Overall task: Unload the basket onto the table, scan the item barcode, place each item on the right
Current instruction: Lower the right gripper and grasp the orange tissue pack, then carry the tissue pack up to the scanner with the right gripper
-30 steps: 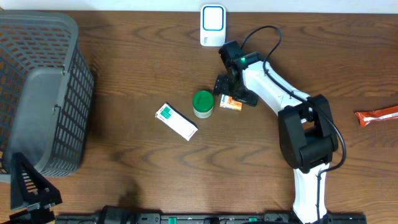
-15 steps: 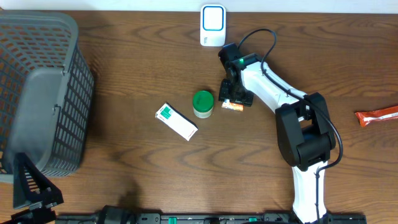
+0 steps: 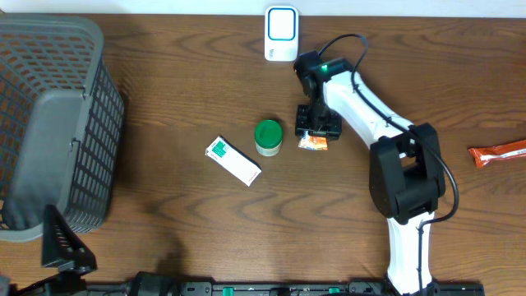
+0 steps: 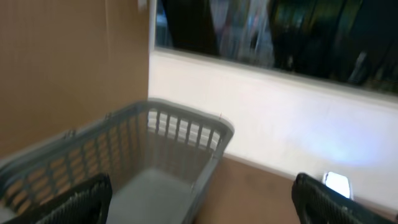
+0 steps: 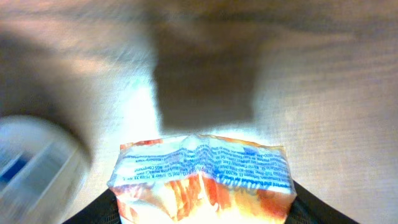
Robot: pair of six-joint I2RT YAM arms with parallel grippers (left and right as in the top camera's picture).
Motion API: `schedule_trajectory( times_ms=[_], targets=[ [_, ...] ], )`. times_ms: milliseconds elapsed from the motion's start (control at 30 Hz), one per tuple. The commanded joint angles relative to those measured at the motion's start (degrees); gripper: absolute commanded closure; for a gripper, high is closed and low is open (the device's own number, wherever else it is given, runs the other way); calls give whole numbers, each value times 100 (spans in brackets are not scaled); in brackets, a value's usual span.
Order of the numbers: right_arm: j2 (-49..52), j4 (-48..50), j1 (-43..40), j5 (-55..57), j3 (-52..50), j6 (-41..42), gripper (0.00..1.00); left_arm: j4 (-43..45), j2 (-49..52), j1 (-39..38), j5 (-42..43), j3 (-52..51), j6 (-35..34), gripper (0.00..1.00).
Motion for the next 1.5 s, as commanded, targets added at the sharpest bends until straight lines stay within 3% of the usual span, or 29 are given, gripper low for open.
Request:
schedule_trajectory(
  times_ms=[0, 400, 733, 1133, 1367, 1467],
  targets=[
    [35, -376, -168, -852, 352, -708, 43, -461, 9, 24, -37, -13, -44, 7],
    [35, -2315, -776, -1934, 448, -1875, 48, -863, 9, 24, -35, -13, -44, 7],
    [35, -2367, -813, -1930, 448, -1969, 48, -863, 9, 24, -35, -13, -46, 8],
    [35, 651, -785, -1794, 1152, -1541, 57, -863, 9, 24, -35, -13, -44, 7],
    [39, 3119, -621, -63, 1276, -1401, 59, -866, 9, 24, -35, -13, -44, 8],
    [103, 4089, -501, 503, 1259, -1504, 55, -863, 9, 24, -35, -13, -44, 7]
  ],
)
